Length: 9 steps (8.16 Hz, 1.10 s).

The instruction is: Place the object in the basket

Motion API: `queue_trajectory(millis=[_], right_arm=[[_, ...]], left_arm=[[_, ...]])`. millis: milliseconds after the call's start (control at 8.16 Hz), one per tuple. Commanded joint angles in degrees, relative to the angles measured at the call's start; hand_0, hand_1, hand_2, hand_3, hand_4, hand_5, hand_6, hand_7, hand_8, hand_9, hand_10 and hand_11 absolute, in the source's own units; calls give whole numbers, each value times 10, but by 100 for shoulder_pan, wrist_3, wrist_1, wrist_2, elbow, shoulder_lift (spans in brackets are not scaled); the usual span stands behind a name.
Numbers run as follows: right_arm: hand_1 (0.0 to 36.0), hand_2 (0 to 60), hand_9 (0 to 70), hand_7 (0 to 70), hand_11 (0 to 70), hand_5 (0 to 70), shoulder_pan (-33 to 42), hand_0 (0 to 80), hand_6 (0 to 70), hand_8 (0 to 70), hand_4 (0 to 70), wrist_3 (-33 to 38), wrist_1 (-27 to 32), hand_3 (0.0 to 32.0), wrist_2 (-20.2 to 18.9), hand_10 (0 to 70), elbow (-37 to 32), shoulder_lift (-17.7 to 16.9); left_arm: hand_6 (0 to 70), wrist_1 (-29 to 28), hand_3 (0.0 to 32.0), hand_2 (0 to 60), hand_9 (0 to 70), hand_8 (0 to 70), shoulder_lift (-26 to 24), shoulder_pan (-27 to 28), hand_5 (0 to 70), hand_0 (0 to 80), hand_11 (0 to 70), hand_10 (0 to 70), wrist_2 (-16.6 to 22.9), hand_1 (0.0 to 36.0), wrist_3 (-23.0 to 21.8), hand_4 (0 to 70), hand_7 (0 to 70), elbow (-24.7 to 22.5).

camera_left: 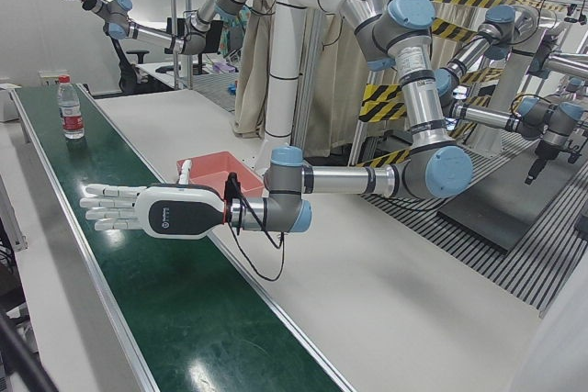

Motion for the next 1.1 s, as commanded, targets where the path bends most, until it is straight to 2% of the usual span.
queue_trajectory(millis=[0, 123, 981], right_arm=[[0, 0, 0, 0, 0, 0, 0, 0, 0, 0, 0, 0, 0, 0, -3, 0, 3, 0], [0, 0, 0, 0, 0, 0, 0, 0, 0, 0, 0, 0, 0, 0, 6, 0, 3, 0], [0, 0, 0, 0, 0, 0, 0, 0, 0, 0, 0, 0, 0, 0, 6, 0, -6, 0]], left_arm=[[0, 0, 0, 0, 8, 0, 1, -8, 75, 596, 26, 4, 0, 62, 8, 18, 0, 3], [11, 0, 0, 0, 24, 19, 1, 27, 81, 599, 40, 15, 0, 64, 8, 48, 0, 12], [11, -9, 0, 0, 27, 22, 1, 10, 83, 591, 38, 14, 0, 61, 8, 48, 0, 3]])
